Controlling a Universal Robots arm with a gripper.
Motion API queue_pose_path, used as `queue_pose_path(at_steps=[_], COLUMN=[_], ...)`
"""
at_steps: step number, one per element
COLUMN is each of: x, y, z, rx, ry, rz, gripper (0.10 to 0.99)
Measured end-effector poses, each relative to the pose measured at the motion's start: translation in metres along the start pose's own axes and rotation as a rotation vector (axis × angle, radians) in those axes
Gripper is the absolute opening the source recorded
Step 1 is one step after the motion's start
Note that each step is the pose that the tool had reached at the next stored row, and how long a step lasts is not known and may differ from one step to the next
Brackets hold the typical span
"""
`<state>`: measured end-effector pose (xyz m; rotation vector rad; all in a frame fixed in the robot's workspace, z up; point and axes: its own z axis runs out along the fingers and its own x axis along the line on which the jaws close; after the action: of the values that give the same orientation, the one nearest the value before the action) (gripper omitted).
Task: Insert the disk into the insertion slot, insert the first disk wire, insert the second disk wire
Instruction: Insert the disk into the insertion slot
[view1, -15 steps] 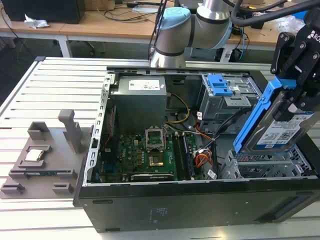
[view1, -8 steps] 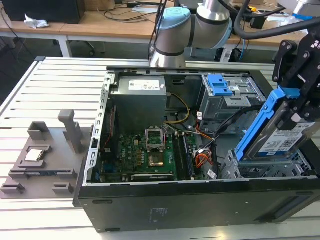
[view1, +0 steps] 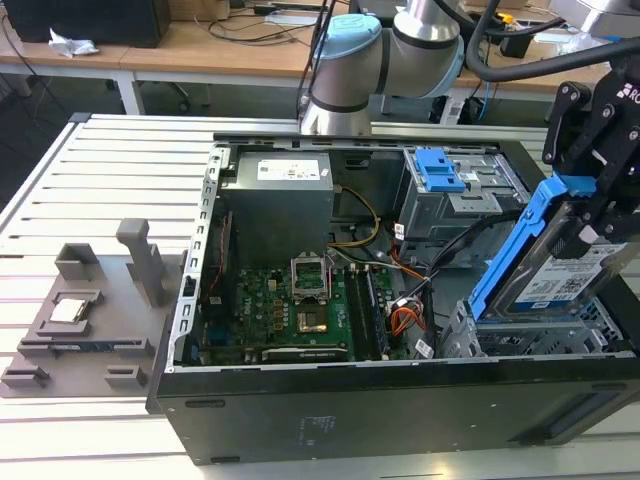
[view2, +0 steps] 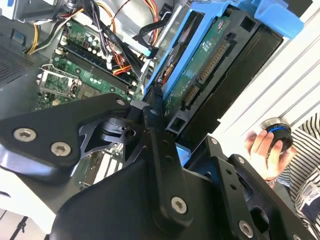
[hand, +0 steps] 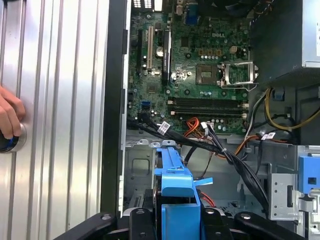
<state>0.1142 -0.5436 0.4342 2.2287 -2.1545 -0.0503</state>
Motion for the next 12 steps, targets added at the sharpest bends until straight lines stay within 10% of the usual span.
queue_pose_path(at_steps=[12], x=[-0.0008], y=[-0.0007], z=[0.013], rx=[-0.001], ry=[-0.0043], rz=[0.021], gripper=[0.365])
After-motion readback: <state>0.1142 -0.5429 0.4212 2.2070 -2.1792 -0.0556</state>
